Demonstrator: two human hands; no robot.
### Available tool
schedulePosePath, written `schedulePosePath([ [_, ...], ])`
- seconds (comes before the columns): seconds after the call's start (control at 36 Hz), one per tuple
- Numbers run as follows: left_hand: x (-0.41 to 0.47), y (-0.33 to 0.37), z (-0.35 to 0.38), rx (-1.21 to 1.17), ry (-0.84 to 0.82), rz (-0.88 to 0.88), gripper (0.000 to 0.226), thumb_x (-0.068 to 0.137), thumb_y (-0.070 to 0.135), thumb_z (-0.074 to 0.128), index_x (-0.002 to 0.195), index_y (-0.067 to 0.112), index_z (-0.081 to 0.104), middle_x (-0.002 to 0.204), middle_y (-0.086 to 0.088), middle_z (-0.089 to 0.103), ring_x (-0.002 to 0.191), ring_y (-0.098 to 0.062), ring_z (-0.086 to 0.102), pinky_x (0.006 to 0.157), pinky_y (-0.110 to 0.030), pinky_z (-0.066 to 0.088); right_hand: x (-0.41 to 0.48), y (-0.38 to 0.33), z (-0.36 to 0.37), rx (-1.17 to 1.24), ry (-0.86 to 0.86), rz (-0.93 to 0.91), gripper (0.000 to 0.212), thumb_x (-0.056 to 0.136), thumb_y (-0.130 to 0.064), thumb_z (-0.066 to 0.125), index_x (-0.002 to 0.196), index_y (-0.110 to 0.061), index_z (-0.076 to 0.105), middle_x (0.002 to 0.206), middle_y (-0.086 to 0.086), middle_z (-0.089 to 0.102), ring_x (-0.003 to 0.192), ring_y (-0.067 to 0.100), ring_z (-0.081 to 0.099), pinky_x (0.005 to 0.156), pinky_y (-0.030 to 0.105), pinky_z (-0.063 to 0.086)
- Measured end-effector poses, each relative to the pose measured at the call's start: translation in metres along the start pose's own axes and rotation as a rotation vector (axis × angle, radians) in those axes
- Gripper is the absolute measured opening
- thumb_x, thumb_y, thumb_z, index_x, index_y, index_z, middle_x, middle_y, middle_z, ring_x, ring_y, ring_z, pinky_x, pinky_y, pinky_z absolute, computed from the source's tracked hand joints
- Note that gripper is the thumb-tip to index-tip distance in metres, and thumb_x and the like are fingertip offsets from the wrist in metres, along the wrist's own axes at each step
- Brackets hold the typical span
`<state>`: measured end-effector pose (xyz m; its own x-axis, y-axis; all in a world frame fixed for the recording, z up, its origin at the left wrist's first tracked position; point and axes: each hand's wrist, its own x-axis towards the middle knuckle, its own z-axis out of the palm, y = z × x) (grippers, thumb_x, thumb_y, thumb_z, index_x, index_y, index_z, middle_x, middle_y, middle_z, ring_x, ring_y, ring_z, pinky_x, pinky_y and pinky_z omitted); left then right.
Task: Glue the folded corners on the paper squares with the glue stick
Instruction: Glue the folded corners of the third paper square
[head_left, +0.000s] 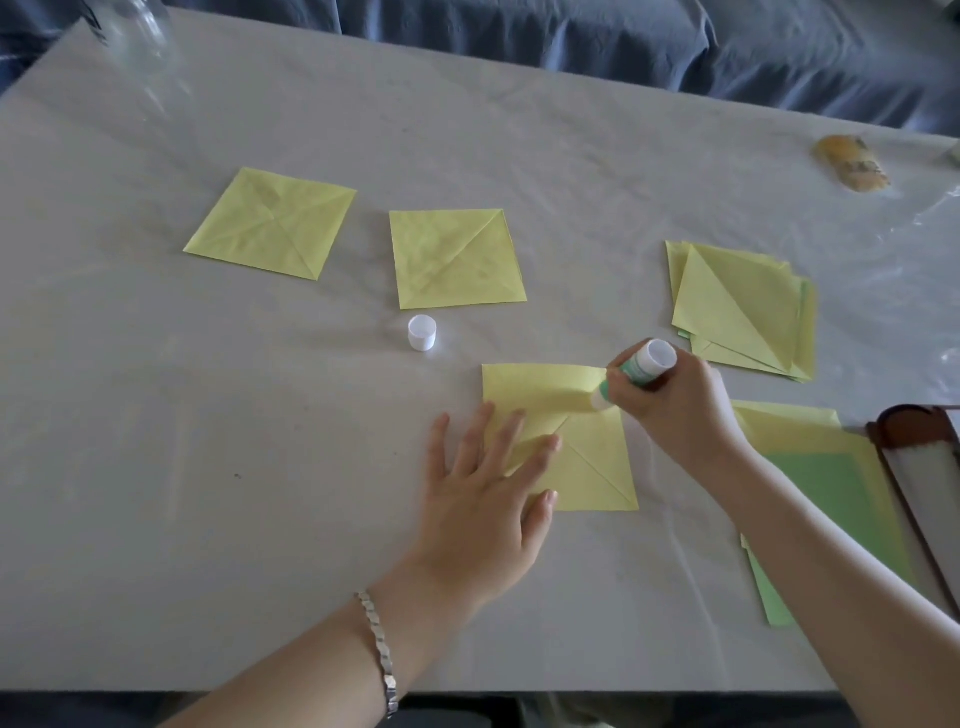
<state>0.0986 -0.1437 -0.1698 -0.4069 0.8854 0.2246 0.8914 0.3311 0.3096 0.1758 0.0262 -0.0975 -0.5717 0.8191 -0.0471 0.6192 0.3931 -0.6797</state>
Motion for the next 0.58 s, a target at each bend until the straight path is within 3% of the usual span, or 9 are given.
schedulePosePath([
  [0.11, 0.000, 0.001, 0.002, -0.003, 0.025, 0.033, 0.044, 0.085, 0.038, 0.040, 0.118, 0.025, 0.066, 0.128, -0.002, 0.060, 0.126, -0.023, 0.040, 0.107, -0.050, 0.018, 0.004, -0.001, 0.000, 0.004, 0.022, 0.005, 0.005, 0.077, -0.016, 0.064, 0.075, -0.011, 0.065, 0.071, 0.004, 0.063, 0.058, 0.013, 0.049, 0.048, 0.012, 0.035],
  [0.22, 0.000, 0.001, 0.001, 0.017, 0.012, 0.052, 0.046, 0.085, 0.037, 0.039, 0.120, 0.023, 0.065, 0.128, 0.002, 0.060, 0.119, -0.024, 0.055, 0.104, -0.048, 0.023, -0.002, 0.000, -0.003, -0.014, 0.001, 0.010, 0.004, 0.077, -0.017, 0.064, 0.075, -0.013, 0.065, 0.066, 0.000, 0.060, 0.059, 0.015, 0.049, 0.053, 0.022, 0.039],
  [0.33, 0.001, 0.001, -0.001, 0.032, 0.027, 0.068, 0.046, 0.084, 0.034, 0.040, 0.119, 0.020, 0.066, 0.128, 0.002, 0.061, 0.115, -0.026, 0.058, 0.102, -0.049, 0.026, -0.012, 0.005, -0.006, 0.001, -0.004, 0.013, 0.004, 0.076, -0.016, 0.065, 0.073, -0.013, 0.063, 0.063, -0.002, 0.059, 0.053, 0.010, 0.044, 0.047, 0.014, 0.036],
  [0.58, 0.010, 0.000, -0.001, 0.080, 0.024, 0.155, 0.045, 0.079, 0.035, 0.041, 0.108, 0.017, 0.070, 0.116, -0.006, 0.066, 0.107, -0.028, 0.059, 0.101, -0.051, 0.026, -0.024, 0.008, -0.009, 0.003, -0.021, 0.022, 0.005, 0.075, -0.014, 0.066, 0.071, -0.016, 0.063, 0.061, -0.003, 0.057, 0.051, 0.001, 0.046, 0.049, 0.010, 0.037],
])
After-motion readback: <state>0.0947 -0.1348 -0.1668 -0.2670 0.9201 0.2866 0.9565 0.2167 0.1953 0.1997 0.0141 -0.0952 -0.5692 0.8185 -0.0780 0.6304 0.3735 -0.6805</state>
